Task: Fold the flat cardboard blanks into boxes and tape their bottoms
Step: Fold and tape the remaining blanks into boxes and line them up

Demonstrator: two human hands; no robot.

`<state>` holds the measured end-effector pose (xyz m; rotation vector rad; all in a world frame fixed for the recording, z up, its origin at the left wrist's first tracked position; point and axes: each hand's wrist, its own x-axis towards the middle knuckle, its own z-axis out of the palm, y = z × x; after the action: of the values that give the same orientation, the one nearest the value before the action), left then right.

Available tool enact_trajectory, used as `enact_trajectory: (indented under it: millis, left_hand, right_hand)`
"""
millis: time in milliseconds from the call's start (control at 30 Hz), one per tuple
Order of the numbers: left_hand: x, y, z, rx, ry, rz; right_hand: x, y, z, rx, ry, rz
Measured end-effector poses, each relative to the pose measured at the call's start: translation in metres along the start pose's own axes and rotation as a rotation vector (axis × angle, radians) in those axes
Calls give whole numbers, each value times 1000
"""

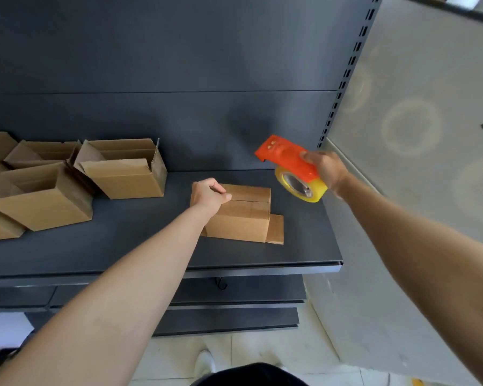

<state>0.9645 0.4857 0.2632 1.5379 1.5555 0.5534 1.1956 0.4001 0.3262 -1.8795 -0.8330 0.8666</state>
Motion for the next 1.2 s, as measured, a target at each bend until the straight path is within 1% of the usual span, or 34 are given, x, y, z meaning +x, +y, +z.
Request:
enact_trajectory:
  millis: [100,167,267,367,467,500,533,600,633,667,733,800,900,1033,1200]
  left_hand:
    - [0,2,-2,-44,-31,-5]
    - [-2,4,-4,-64,-47,-6]
    - [-5,2,-7,-72,-62,5]
    - [-1,-4,-9,-86,-97,-9]
    - [1,0,-16,-9,-21,14]
    - [-1,4,-19,-50,-34,52]
    - [-4,9,-22,-176,-96,74]
    - [-10,16,-27,-498,-291,-17]
    - [-11,16,-29,-606,-380,-84]
    - [-12,16,-31,-677,-448,-143]
    - [-9,16,-31,-757,-484,-204]
    - [-7,18,-31,-787,-454,-185]
    - [-5,17,-33,-674,-380,-136]
    - [-4,10,-31,-632,-356,-130]
    - [1,7,-27,-610,-251,-150]
  right_hand:
    - [-5,-17,-5,107,-135,-4]
    - [-13,-23,2,89,-249,23]
    - [-23,-25,21,48,-281,11]
    - [-24,-20,27,29,-249,28]
    - [-24,-22,25,18,-237,29]
    - [-24,-23,25,12,-234,24]
    - [-24,-24,26,3,-232,22]
    - [-24,-26,28,-19,-231,15]
    - [-25,-27,29,-29,-232,13]
    - [-25,-28,29,-39,-235,11]
    - [-25,-29,29,-67,-234,3]
    - [-24,-31,30,-96,-234,-14]
    - [-22,-34,34,-135,-234,-26]
    - [-20,-36,40,-164,-243,-22]
    - [-23,-44,42,-193,-293,-24]
